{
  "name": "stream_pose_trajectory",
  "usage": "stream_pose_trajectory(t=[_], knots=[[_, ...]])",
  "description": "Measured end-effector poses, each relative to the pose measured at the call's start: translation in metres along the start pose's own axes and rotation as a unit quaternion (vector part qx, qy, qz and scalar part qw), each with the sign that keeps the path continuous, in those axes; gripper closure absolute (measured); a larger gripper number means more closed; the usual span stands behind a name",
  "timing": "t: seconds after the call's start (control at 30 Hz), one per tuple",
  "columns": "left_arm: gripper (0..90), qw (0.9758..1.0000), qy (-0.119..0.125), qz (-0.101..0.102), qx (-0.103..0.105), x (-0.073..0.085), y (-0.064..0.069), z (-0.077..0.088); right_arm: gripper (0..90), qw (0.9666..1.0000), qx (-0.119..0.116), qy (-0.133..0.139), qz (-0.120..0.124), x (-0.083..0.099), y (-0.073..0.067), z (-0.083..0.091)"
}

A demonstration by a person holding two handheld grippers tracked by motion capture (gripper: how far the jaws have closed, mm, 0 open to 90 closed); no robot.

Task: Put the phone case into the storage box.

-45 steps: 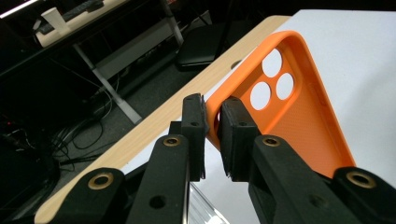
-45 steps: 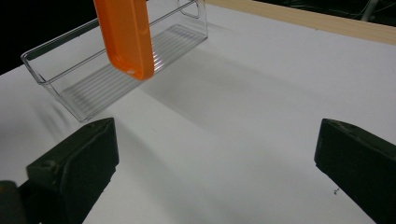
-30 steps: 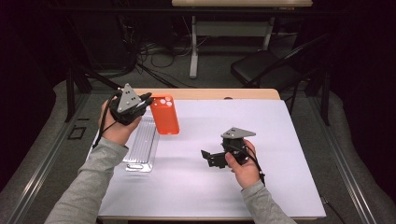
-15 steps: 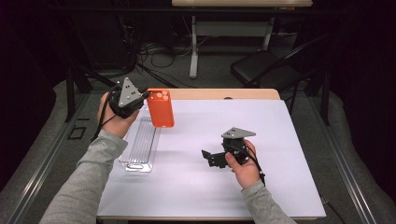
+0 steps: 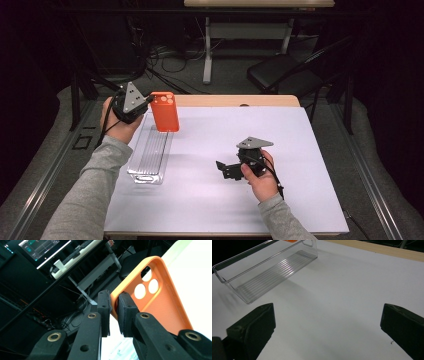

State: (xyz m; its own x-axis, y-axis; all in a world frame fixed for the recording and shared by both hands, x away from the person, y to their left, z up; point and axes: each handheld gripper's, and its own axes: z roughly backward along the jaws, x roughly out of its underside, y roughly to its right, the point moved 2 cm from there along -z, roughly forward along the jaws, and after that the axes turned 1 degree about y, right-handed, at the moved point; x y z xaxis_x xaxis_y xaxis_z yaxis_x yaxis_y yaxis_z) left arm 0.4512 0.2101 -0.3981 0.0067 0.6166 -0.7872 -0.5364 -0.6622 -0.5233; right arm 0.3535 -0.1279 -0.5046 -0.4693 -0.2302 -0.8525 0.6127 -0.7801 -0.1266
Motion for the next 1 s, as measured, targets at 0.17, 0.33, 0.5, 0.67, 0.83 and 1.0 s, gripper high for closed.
stream_pose_trajectory(t=[0.17,0.33,0.5,0.67,0.83,1.0], knots=[[81.6,1.0,-0.004,-0.005,-0.005,0.005,-0.004,-0.004,0.0,1.0,0.001,-0.003,0.0,0.0,0.0,0.0],[81.6,0.9999,-0.008,-0.007,-0.01,0.01,-0.008,-0.008,0.0,1.0,0.002,-0.002,0.001,0.001,0.0,-0.001],[81.6,0.9998,-0.012,-0.007,-0.017,0.015,-0.013,-0.013,0.0,1.0,0.002,-0.001,0.001,0.001,0.0,-0.001],[81.6,0.9996,-0.017,-0.003,-0.023,0.021,-0.018,-0.018,0.0,1.0,0.003,0.0,0.001,0.001,0.001,0.0],[81.6,0.9994,-0.019,0.002,-0.03,0.027,-0.024,-0.021,0.0,1.0,0.004,0.001,-0.001,0.001,0.001,0.0],[81.6,0.9993,-0.02,0.005,-0.031,0.03,-0.029,-0.023,0.0,1.0,0.009,0.001,-0.002,0.0,0.001,0.0]])
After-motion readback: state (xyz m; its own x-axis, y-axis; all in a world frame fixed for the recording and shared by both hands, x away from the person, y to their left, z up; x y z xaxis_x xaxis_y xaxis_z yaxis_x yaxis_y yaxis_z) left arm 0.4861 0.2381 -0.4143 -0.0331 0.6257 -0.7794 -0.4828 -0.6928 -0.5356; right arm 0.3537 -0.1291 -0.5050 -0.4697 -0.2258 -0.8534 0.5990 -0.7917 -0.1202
